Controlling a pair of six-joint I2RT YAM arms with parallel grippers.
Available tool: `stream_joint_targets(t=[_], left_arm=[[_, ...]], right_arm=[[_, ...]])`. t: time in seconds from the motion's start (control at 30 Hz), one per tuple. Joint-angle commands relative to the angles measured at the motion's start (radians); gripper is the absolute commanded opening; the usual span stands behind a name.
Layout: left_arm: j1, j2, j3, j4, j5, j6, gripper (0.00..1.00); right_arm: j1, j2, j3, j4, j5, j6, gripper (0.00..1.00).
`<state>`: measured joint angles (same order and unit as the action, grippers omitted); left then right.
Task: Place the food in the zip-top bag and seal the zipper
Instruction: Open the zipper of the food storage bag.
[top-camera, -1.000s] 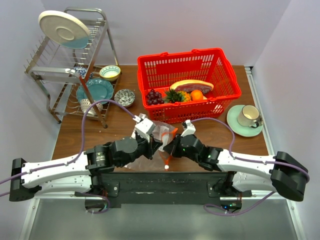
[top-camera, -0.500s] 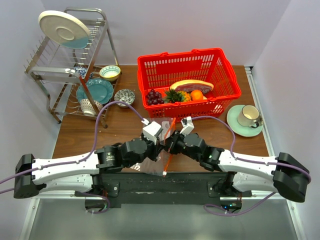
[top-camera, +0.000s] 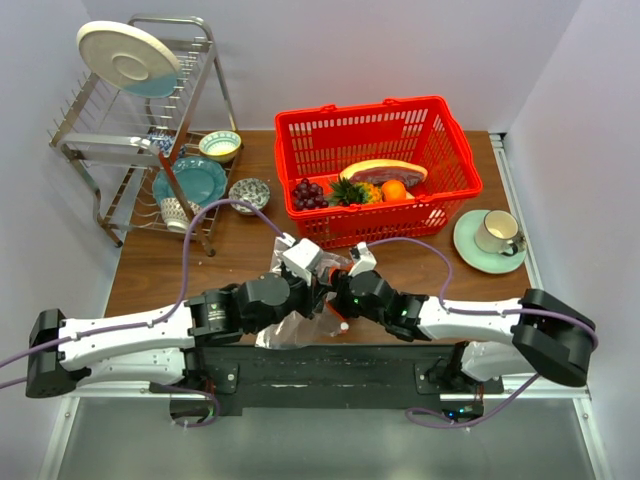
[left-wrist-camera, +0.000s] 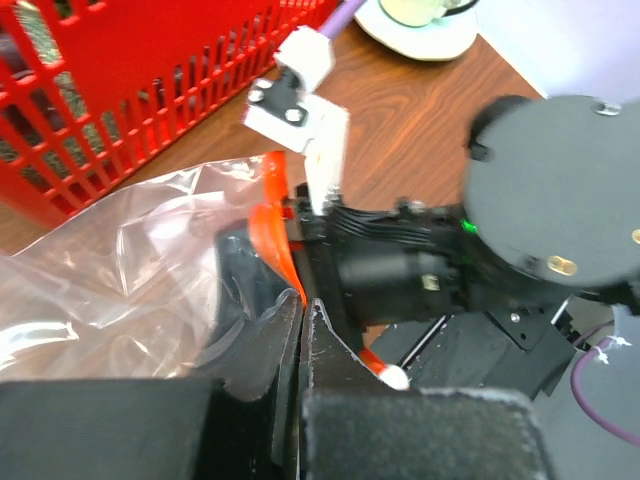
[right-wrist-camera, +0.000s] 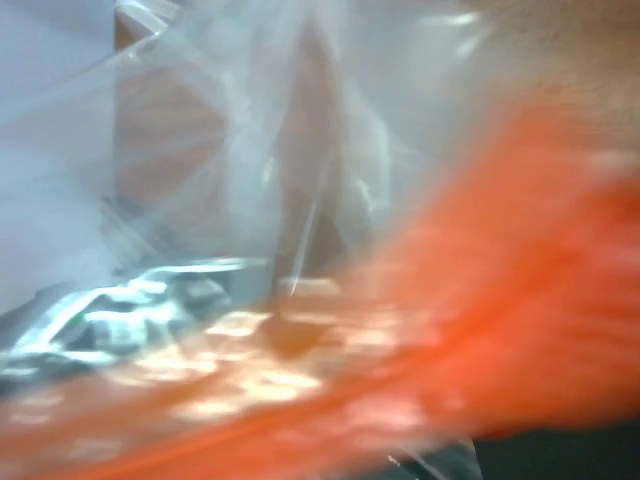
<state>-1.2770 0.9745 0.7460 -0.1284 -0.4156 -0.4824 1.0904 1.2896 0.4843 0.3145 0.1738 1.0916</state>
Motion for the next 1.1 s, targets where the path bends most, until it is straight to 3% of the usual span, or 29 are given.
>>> stream_joint_targets(t=[0.0, 0.4, 0.6, 0.87, 1.07], left_arm=[[0.002, -0.065, 0.03, -0.023, -0.057, 0.004, 0.0], [0.002, -0.065, 0.13, -0.338, -0.241, -0.01, 0.0], [0.001, -0.033, 0.13, -0.35, -0.246, -0.016, 0.0], [0.001, -0.011, 0.02, -0.272, -0.247, -0.05, 0.0], [0.002, -0.028, 0.076, -0.395, -0.307, -0.065, 0.0]], right_arm=[[0.023, -0.067, 0.053, -0.097, 0.087, -0.044, 0.99], [0.032, -0.13, 0.054, -0.187, 0.107, -0.033, 0.96], [0.034, -0.212, 0.073, -0.21, 0.119, -0.085, 0.88], [0.034, -0.338, 0.16, -0.402, 0.154, -0.171, 0.91], [0.034, -0.481, 0.23, -0.584, 0.228, -0.311, 0.91]])
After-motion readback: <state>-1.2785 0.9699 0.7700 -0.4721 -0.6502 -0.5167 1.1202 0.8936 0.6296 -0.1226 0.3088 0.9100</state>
